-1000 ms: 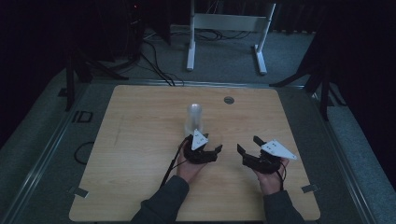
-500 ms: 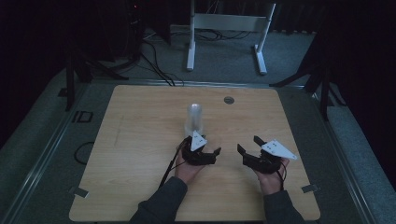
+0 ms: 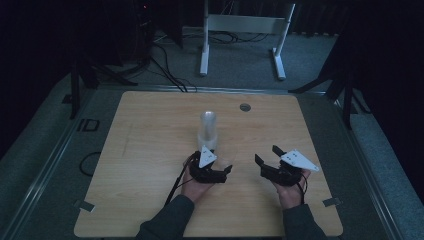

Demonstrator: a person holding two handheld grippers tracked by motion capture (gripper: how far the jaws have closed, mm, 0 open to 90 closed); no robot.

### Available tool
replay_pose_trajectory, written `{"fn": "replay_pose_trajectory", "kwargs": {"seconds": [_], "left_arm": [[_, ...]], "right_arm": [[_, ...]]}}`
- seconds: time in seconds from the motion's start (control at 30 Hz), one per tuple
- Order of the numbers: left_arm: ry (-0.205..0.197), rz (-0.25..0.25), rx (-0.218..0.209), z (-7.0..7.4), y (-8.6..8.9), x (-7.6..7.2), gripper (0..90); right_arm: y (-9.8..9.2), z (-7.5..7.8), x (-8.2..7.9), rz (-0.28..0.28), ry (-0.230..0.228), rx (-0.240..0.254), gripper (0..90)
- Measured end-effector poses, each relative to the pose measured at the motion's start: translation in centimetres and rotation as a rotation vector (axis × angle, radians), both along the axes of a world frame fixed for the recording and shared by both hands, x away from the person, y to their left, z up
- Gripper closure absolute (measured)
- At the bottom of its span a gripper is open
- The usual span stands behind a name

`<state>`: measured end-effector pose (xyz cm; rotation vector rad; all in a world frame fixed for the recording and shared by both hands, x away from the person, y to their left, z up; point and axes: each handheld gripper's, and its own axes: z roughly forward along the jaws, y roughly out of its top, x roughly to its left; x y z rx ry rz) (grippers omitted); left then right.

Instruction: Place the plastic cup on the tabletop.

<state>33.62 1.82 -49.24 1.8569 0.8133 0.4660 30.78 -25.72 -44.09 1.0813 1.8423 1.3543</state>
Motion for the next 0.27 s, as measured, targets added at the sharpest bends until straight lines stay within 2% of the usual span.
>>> {"fn": "replay_pose_trajectory", "kwargs": {"seconds": [0.27], "left_arm": [[0.001, -0.012, -0.002, -0.16, 0.83, -1.06, 13.7]], "right_arm": [[-0.12, -0.05, 0.0, -0.003, -0.001, -0.001, 24.2]]}}
